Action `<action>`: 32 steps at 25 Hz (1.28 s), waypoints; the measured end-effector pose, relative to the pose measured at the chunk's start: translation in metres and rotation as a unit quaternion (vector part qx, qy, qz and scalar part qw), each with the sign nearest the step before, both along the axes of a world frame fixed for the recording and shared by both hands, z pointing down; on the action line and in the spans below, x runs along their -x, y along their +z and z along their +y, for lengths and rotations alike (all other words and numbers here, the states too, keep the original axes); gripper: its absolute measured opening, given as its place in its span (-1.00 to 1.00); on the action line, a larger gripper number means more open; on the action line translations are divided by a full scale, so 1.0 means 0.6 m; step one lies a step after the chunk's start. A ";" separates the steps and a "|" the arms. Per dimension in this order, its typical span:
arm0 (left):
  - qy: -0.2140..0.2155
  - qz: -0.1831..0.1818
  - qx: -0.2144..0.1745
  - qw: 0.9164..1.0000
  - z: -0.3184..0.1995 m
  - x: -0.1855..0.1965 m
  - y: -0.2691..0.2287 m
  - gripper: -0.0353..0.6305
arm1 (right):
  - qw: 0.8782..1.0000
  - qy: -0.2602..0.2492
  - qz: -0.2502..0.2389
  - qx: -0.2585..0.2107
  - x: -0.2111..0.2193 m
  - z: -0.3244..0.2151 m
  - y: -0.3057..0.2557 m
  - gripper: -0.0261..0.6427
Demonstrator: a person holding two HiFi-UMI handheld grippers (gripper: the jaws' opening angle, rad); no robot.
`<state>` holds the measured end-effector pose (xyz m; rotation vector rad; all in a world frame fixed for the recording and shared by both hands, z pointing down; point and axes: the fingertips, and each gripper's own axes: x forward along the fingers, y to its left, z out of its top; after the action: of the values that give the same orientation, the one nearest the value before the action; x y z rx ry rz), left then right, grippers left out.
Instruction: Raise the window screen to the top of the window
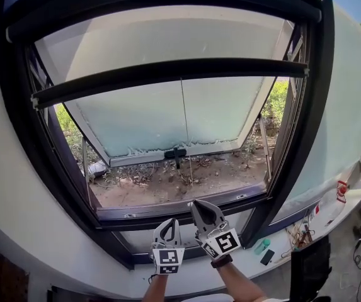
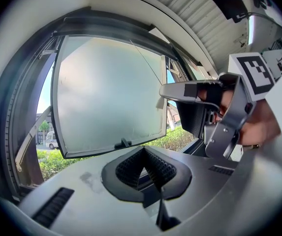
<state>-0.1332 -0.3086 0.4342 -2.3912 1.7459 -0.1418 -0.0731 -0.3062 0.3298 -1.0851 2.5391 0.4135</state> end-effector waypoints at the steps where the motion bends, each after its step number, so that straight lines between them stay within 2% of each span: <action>1: 0.000 0.000 -0.001 1.000 0.001 0.001 -0.002 -0.89 | 1.000 -0.001 -0.002 -0.006 0.001 0.001 -0.012 -0.92; 9: 0.002 -0.005 -0.010 1.000 0.011 0.010 -0.019 -0.89 | 0.999 -0.009 -0.011 -0.051 0.019 -0.006 -0.107 -0.92; 14: 0.010 -0.013 -0.016 1.000 0.019 0.005 -0.028 -0.89 | 0.993 -0.015 -0.018 -0.112 0.027 -0.008 -0.216 -0.92; 16: 0.012 -0.010 -0.013 1.000 0.020 0.003 -0.023 -0.89 | 0.992 -0.008 -0.002 -0.124 0.031 -0.012 -0.252 -0.92; 19: 0.015 -0.006 -0.007 1.000 0.024 -0.001 -0.012 -0.89 | 0.994 0.001 0.052 -0.091 0.053 -0.032 -0.257 -0.92; 21: 0.016 -0.009 -0.005 1.000 0.029 -0.004 -0.013 -0.89 | 0.996 -0.023 0.025 -0.080 0.054 -0.027 -0.255 -0.92; 23: 0.014 -0.013 -0.007 1.000 0.029 -0.005 -0.019 -0.89 | 0.995 -0.039 -0.020 -0.093 0.040 -0.012 -0.256 -0.92; 26: 0.014 -0.015 -0.004 1.000 0.025 -0.005 -0.014 -0.89 | 0.991 -0.036 -0.065 -0.115 0.010 0.007 -0.244 -0.91; 28: 0.013 -0.013 0.003 1.000 0.028 -0.004 -0.003 -0.89 | 0.996 -0.026 -0.049 -0.073 0.001 0.000 -0.196 -0.91; 30: 0.010 -0.009 0.011 1.000 0.029 -0.002 0.006 -0.89 | 1.000 -0.009 -0.012 -0.002 0.001 -0.023 -0.116 -0.91; 32: 0.006 -0.001 0.021 1.000 0.027 0.000 0.015 -0.89 | 0.997 0.003 -0.005 0.080 -0.009 -0.041 -0.021 -0.91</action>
<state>-0.1334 -0.2921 0.4434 -2.4288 1.7443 -0.1812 -0.0678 -0.3310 0.3172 -1.1463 2.5968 0.2083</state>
